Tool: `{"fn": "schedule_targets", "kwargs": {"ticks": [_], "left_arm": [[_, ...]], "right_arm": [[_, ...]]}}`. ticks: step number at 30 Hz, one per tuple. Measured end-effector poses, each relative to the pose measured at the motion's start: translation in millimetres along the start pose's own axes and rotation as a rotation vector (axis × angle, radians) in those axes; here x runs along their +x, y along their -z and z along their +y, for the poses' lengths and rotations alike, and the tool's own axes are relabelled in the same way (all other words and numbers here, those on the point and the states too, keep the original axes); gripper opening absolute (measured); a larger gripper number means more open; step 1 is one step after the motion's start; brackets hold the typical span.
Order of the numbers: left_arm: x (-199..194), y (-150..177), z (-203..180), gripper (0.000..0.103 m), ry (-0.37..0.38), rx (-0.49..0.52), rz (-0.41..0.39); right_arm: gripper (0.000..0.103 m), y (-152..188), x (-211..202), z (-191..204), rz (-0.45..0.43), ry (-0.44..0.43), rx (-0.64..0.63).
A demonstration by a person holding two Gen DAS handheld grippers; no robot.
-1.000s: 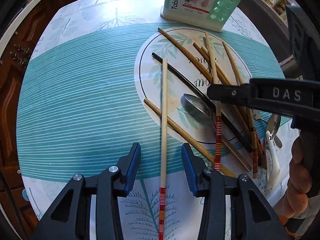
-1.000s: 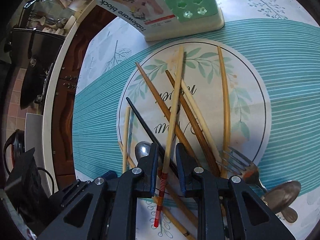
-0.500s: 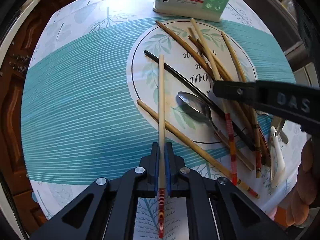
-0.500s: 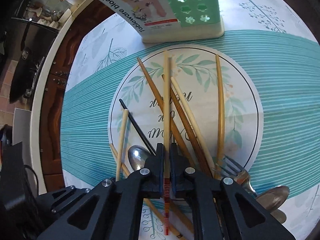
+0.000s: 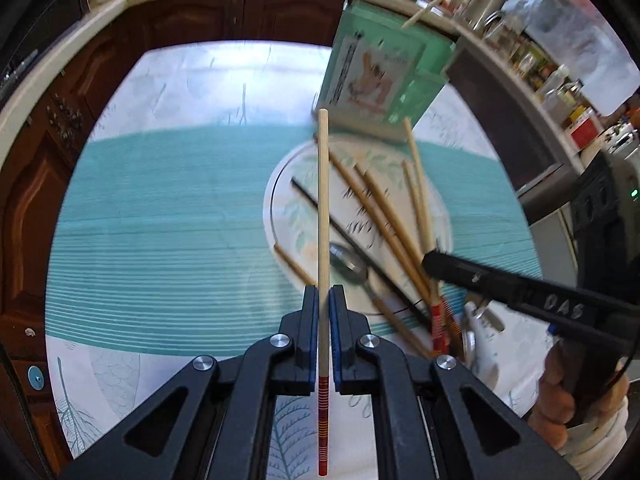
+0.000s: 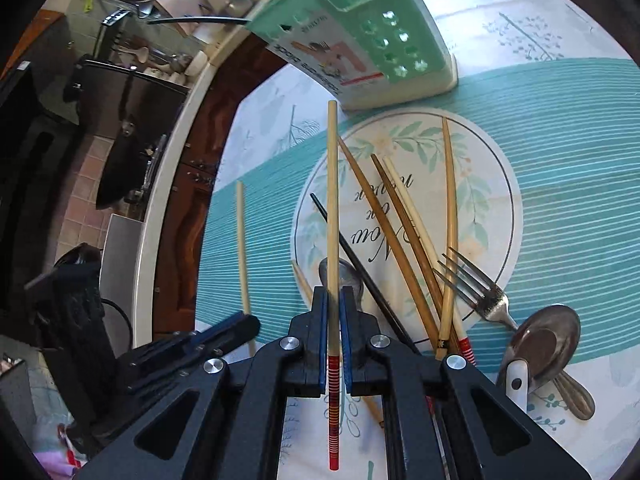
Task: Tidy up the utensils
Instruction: 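Lift both held chopsticks upright and carry them over the green holder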
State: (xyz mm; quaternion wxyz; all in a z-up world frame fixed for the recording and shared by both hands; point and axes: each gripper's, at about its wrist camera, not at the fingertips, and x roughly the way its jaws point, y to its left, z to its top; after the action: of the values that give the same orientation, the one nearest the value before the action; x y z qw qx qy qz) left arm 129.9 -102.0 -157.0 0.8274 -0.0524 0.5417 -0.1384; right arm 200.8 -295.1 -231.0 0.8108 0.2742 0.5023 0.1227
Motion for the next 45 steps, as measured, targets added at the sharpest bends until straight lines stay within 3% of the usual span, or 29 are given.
{"fn": "schedule_targets", "kwargs": {"ticks": [10,14,22,29,34,45], "left_arm": [[-69,-17,-16,0.003,0.037,0.065,-0.209],[-90,-44,-24,0.003,0.023,0.098,-0.286],[-120,-137,-46,0.003,-0.020,0.141,-0.491],[-113,-207,-64,0.003,-0.021,0.133,-0.656],[-84,-237,-66,0.003,-0.033,0.108,-0.728],[-26,-252,-48,0.003,-0.046,0.134,-0.805]], "right_arm": [[0.006,14,-57,21,-0.116,-0.063,-0.113],[0.006,3,-89,34,-0.198,-0.068,-0.167],[0.006,-74,-143,77,-0.467,-0.006,-0.274],[0.006,-142,-166,87,-0.741,0.012,-0.291],[0.006,-180,-146,82,-0.846,0.046,-0.360],[0.006,-208,-49,62,-0.853,0.080,-0.481]]}}
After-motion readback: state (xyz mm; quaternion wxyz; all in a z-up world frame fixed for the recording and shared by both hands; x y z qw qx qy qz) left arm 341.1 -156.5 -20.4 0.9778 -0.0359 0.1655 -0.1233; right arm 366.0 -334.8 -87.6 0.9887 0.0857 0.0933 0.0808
